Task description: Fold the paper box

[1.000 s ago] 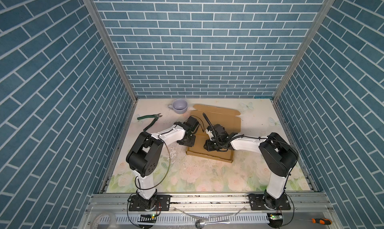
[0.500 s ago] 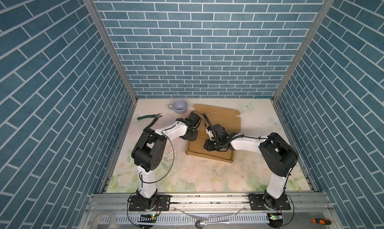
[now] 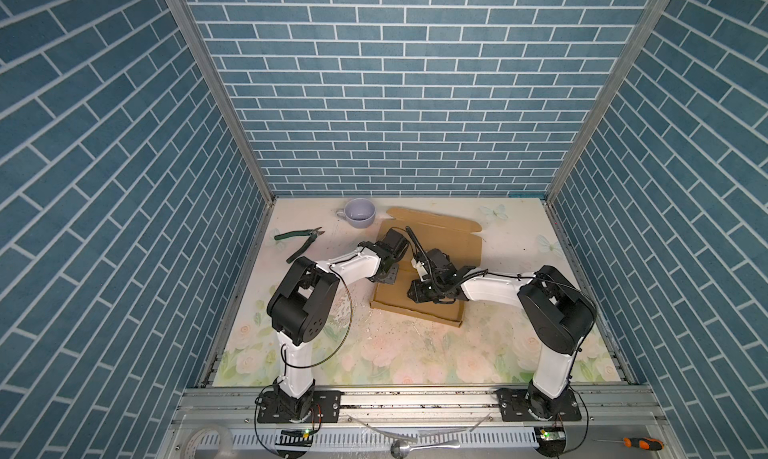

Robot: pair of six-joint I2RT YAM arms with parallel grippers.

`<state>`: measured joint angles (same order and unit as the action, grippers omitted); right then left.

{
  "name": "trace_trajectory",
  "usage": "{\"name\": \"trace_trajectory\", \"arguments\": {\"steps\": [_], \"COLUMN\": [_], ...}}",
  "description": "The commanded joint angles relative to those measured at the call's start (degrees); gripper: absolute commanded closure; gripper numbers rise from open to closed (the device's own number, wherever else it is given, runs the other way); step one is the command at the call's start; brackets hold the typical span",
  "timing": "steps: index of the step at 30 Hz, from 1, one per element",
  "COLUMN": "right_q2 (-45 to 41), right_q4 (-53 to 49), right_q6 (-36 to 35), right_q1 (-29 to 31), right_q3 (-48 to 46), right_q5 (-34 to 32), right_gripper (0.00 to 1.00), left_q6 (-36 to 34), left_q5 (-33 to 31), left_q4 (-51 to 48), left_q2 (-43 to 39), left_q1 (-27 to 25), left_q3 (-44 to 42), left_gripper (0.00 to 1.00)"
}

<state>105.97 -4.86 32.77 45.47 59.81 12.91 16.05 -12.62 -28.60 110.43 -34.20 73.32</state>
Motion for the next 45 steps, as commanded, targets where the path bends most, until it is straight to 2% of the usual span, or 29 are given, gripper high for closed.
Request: {"name": "trace_trajectory", "arguments": {"steps": [1,3,4,7,12,20,28,34,38,40,43,45], "right_q2": [-0.1,-2.6,-3.7,-6.1,-6.7,-7.9,-9.1,-10.8,-7.3,-4.3,1.3,5.2], "right_q4": [-4.6,-5.6,-6.1,-7.5,-7.5,-8.1,-9.2,-11.7,-16.0,-17.7,-22.4,-25.9], "right_q6": [0.0,-1.3,-1.9,-3.0,-3.4,-5.3,-5.9,-5.9,-4.5,-3.3,-4.4,-5.4], "right_q1": [-0.3,-0.8,-1.2,-3.3,-5.2,-7.0,-10.3,-19.5,-29.9,-34.5,-38.1,-39.1], "right_q3": [-0.8,-0.1,0.2,1.5,2.0,4.5,7.5,10.2,13.6,15.8,21.8,26.2], "right_q5": [-1.3,-2.1,-2.2,-1.3,1.7,2.4,2.5,-0.3,1.9,3.4,5.6,6.3], "right_gripper": [0.66,0.64,0.63,0.61,0.6,0.58,0.56,0.53,0.46,0.39,0.28,0.26], "left_q6": [0.2,0.4,0.6,0.8,0.6,-1.5,-0.4,0.6,1.4,2.1,3.0,3.3], "left_q5": [-3.6,-2.3,-1.7,-1.0,1.0,4.2,9.0,11.2,10.7,10.9,11.2,11.3], "left_q4": [-1.0,-1.1,-1.2,-2.2,-3.9,-7.4,-5.7,-3.2,-1.1,0.0,1.0,1.4], "left_q2": [0.9,0.3,0.2,-0.1,-2.0,-6.6,-7.3,-8.4,-9.5,-9.8,-10.0,-10.2], "left_q1": [0.0,0.2,0.3,0.6,1.7,2.4,3.6,3.7,3.7,3.7,3.7,3.7], "left_q3": [-1.4,-1.4,-1.4,-0.9,-0.1,2.9,2.0,-1.5,-4.9,-6.4,-7.9,-8.5], "left_gripper": [1.0,0.97,0.9,0.77,0.62,0.47,0.47,0.52,0.54,0.55,0.56,0.56]}}
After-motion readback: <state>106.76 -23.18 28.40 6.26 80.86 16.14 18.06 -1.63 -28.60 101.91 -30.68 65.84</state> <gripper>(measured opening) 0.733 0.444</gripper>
